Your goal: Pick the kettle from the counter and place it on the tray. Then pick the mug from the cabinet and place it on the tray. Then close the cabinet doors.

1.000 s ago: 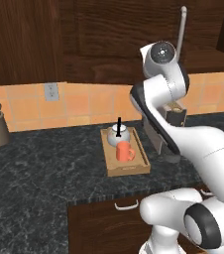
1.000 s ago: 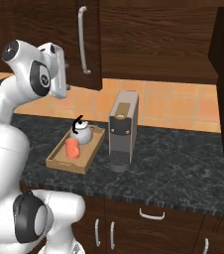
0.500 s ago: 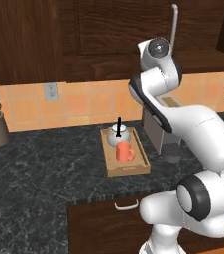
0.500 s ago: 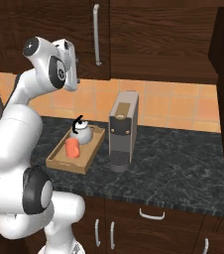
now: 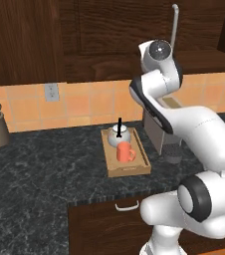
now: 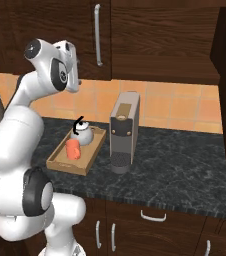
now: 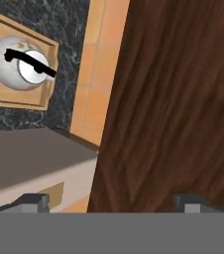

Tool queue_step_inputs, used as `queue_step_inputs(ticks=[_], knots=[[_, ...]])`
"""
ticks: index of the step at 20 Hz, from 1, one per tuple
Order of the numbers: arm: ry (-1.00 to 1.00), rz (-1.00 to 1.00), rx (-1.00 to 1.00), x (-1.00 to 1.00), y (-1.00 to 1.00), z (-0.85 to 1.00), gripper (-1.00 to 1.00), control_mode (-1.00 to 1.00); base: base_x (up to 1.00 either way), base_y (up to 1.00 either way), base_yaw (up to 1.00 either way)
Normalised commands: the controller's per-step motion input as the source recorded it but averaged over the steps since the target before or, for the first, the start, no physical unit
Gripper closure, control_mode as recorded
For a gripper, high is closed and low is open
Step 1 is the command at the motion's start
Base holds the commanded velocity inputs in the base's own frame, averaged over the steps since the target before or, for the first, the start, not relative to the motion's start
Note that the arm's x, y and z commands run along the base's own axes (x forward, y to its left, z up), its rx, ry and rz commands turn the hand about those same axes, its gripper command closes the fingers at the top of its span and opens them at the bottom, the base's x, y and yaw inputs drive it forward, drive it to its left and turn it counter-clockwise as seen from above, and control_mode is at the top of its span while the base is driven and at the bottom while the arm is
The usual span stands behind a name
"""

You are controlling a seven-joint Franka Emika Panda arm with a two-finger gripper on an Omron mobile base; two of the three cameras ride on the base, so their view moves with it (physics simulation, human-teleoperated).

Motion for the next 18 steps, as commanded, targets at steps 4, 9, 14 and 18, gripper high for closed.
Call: queue_step_inputs(ticks=[4,9,14,18], knots=[[0.08,0.0,0.08,-0.48,-0.02,0.0,-1.0,-1.0,0.0,0.0,0.0],[0.09,0.0,0.13,-0.76,-0.02,0.0,-1.0,-1.0,0.0,0.0,0.0],[0.0,0.0,0.19,-0.88,0.0,0.0,-1.0,-1.0,0.0,0.0,0.0],[-0.02,-0.03,0.34,-0.97,-0.03,0.02,-1.0,-1.0,0.0,0.0,0.0]])
